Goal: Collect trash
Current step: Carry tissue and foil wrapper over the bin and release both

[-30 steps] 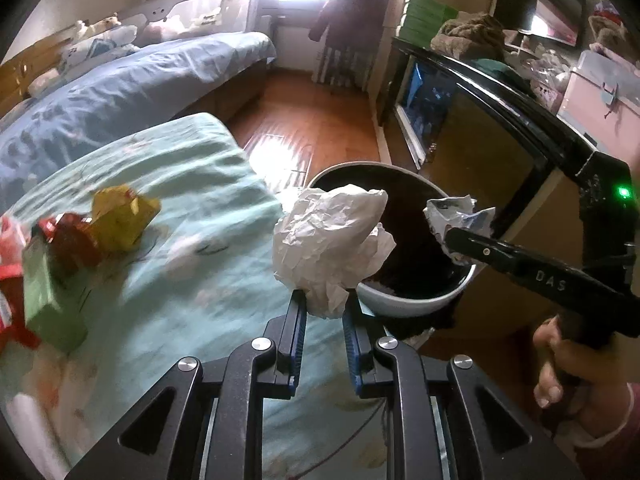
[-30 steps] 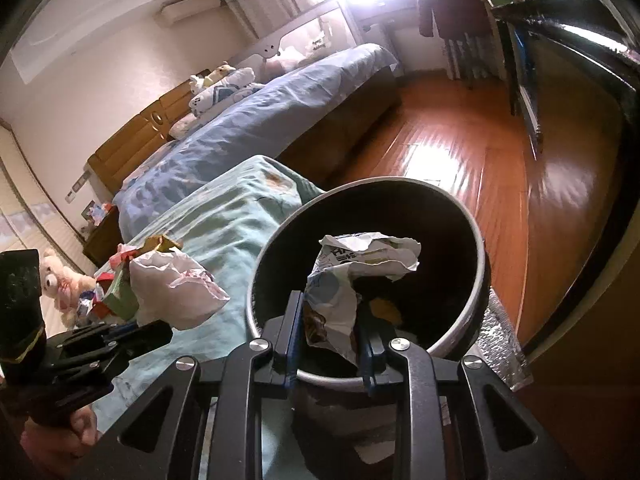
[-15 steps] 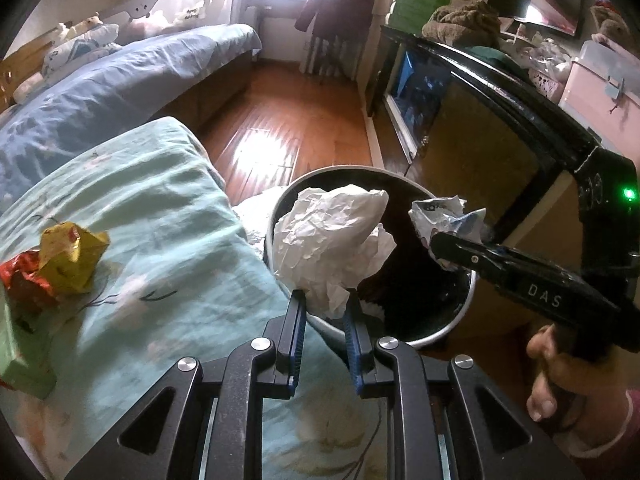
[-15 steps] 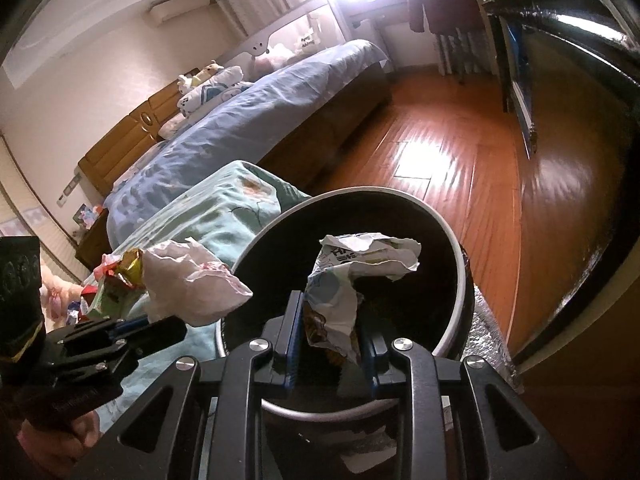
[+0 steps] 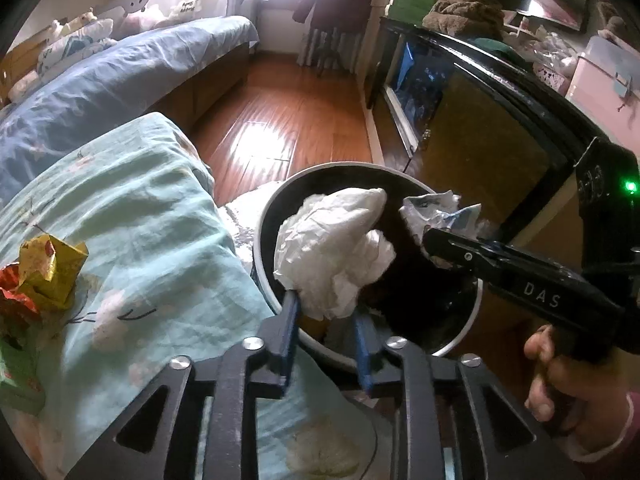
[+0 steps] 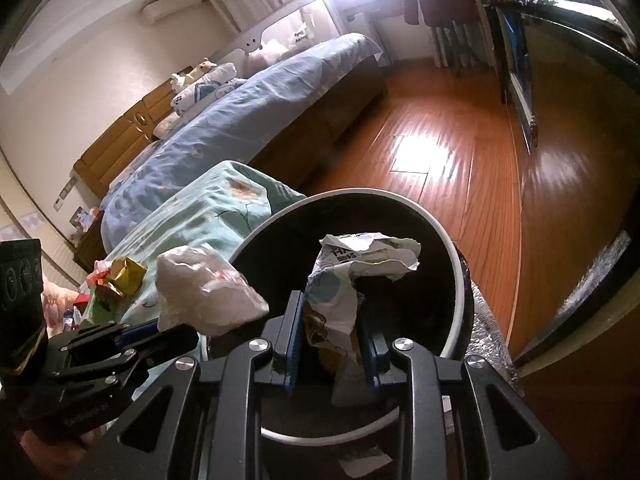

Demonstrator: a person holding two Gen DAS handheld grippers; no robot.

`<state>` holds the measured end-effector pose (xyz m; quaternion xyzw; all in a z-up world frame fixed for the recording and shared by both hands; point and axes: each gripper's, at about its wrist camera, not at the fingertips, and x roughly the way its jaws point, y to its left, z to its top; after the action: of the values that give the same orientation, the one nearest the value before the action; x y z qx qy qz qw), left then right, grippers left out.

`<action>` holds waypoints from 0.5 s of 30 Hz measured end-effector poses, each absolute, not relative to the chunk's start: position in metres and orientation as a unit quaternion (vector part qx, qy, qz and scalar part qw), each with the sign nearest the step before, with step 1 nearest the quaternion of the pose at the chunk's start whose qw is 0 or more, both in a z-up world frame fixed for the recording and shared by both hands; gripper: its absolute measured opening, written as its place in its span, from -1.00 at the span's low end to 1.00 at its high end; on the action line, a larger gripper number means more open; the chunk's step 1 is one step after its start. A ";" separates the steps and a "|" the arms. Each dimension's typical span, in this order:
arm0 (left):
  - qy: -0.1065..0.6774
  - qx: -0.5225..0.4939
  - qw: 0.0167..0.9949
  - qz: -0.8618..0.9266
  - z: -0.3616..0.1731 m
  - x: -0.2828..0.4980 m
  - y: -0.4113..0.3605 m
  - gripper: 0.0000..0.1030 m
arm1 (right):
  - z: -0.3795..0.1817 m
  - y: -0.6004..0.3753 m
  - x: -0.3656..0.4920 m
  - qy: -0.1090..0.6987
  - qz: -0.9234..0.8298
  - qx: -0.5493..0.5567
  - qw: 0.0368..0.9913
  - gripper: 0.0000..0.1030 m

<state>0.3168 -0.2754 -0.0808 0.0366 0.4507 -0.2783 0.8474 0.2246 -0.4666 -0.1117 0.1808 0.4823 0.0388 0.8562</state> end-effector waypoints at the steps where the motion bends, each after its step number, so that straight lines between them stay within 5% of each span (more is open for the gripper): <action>1: 0.449 0.040 0.845 -0.290 -0.079 0.315 -0.275 -0.37 | -0.111 -0.468 0.225 0.482 0.037 0.185 0.855 -0.19; 15: 0.429 0.012 0.865 -0.261 -0.063 0.272 -0.217 0.11 | -0.094 -0.446 0.204 0.461 0.045 0.190 0.865 0.51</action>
<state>0.2718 -0.2172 -0.0633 0.0117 0.4290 -0.2610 0.8647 0.2037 -0.4463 -0.0941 0.1900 0.4613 0.0454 0.8655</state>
